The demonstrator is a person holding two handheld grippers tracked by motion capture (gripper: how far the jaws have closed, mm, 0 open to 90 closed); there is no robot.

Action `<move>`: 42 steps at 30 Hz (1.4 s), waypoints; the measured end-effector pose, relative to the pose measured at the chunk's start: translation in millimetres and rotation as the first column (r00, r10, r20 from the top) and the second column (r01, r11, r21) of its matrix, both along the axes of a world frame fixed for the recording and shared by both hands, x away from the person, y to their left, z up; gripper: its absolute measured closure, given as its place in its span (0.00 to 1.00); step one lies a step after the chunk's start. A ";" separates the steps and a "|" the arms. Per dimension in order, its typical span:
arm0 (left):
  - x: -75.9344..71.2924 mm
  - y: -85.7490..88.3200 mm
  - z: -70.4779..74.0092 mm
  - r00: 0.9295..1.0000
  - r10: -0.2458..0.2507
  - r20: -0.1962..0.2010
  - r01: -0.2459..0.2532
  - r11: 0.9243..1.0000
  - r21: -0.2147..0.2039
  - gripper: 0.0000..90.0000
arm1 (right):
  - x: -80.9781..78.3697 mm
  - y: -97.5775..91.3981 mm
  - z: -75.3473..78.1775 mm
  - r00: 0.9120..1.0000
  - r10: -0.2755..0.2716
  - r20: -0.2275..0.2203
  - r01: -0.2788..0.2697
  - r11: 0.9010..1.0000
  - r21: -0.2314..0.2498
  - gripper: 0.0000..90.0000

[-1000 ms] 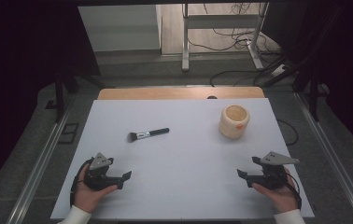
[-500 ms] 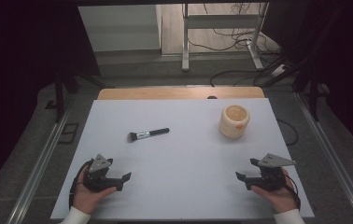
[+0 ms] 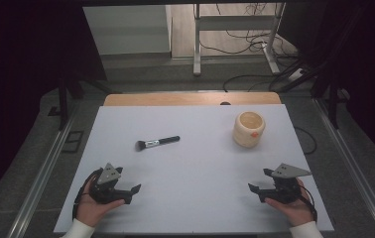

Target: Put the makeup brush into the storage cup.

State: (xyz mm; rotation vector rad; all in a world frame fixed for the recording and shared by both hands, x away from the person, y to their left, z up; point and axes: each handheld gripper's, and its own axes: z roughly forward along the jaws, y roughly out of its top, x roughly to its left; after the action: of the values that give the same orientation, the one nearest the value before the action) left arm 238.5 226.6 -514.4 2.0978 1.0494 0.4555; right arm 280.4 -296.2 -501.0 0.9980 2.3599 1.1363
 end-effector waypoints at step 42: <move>53.6 -12.0 49.0 0.984 -0.162 -0.068 0.167 0.982 0.085 0.11 | 0.3 2.1 -1.9 1.000 -0.005 -0.012 0.005 1.000 -0.013 0.22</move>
State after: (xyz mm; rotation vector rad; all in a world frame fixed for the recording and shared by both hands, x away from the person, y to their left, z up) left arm 292.2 214.6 -465.4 2.2703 0.8948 0.3650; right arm 280.8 -294.2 -502.9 1.0087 2.3698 1.1154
